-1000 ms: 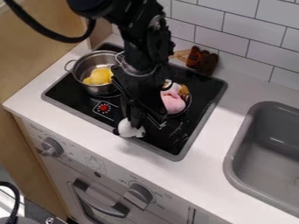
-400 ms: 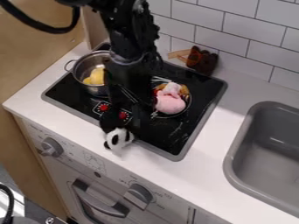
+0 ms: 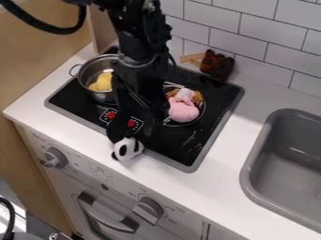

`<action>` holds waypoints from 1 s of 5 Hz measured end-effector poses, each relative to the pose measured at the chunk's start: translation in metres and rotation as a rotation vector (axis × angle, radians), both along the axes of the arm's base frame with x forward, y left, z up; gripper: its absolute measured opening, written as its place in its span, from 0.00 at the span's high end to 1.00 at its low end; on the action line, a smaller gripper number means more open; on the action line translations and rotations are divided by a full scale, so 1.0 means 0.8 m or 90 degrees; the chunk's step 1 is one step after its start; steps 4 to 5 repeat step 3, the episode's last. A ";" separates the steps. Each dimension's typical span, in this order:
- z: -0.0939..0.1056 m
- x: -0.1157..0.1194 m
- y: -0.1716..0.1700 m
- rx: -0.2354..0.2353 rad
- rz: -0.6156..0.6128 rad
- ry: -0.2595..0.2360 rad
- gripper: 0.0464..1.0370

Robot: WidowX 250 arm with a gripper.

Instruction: Esory avy ao amin'ny siny sakafo

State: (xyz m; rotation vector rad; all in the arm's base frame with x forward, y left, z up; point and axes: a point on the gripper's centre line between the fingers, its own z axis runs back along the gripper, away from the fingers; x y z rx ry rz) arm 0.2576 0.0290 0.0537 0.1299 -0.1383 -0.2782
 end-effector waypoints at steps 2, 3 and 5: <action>0.039 0.018 0.031 -0.011 -0.009 0.005 0.04; 0.058 0.027 0.056 -0.002 -0.018 -0.003 0.04; 0.058 0.027 0.056 -0.002 -0.018 -0.003 0.04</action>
